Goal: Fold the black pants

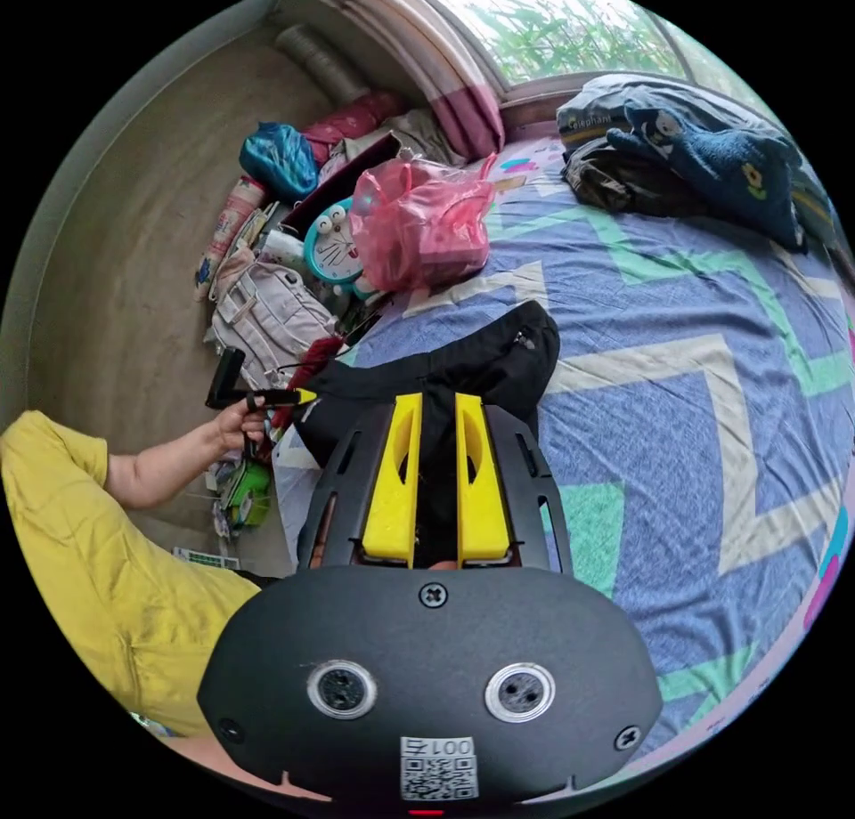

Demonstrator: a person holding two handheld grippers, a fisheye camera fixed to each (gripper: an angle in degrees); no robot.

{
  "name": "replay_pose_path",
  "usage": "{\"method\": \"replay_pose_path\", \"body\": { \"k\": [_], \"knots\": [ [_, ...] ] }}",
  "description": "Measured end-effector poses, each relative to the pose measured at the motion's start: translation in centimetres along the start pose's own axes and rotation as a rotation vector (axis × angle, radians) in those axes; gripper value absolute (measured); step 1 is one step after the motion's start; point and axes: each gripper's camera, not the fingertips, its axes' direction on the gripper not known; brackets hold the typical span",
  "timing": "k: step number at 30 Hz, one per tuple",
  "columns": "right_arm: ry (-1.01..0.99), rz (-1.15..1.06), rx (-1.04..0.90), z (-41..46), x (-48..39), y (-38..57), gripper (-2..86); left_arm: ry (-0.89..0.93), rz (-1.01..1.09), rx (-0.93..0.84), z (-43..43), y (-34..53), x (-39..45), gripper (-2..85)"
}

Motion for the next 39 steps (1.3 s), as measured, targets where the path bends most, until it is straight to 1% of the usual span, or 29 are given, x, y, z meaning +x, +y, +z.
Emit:
{"method": "replay_pose_path", "body": {
  "k": [2,7,11,17,20,22,25,28,33,37,39],
  "knots": [
    [-0.055,0.033,-0.035,0.6,2.5,-4.8,6.7,0.012,-0.024,0.004,-1.3,-0.9,0.0,-1.2],
    [-0.148,0.148,-0.122,2.7,8.4,-12.9,7.9,0.029,-0.093,0.002,-5.1,-3.6,-0.3,-1.3],
    [-0.154,0.155,-0.218,4.9,11.4,-18.4,8.5,0.037,-0.121,0.0,-7.3,-5.6,-0.3,-1.3],
    [-0.223,0.183,-0.294,7.2,15.9,-24.9,9.1,0.056,-0.124,-0.009,-10.9,-8.3,0.8,-1.3],
    [-0.24,0.189,-0.338,8.1,18.6,-27.5,9.1,0.137,-0.099,0.01,-12.9,-9.4,0.8,-1.2],
    [-0.282,0.204,-0.356,8.7,20.2,-28.7,9.1,0.236,-0.074,0.028,-14.3,-10.2,0.5,-1.2],
    [-0.381,0.215,-0.4,9.9,22.2,-30.1,9.2,0.315,-0.076,0.013,-15.4,-11.0,-0.1,-0.9],
    [-0.41,0.188,-0.449,10.8,23.4,-31.2,9.7,0.372,-0.089,0.02,-16.6,-11.6,-0.5,-0.7],
    [-0.491,0.157,-0.484,10.9,25.0,-32.6,9.0,0.445,-0.094,0.05,-18.4,-12.2,-0.7,0.0],
    [-0.495,0.131,-0.515,10.7,25.8,-33.5,8.4,0.47,-0.121,0.111,-20.6,-12.3,-1.1,0.3],
    [-0.504,0.12,-0.528,10.9,25.8,-33.8,8.3,0.473,-0.132,0.097,-21.1,-12.4,-1.3,0.6]
  ]
}}
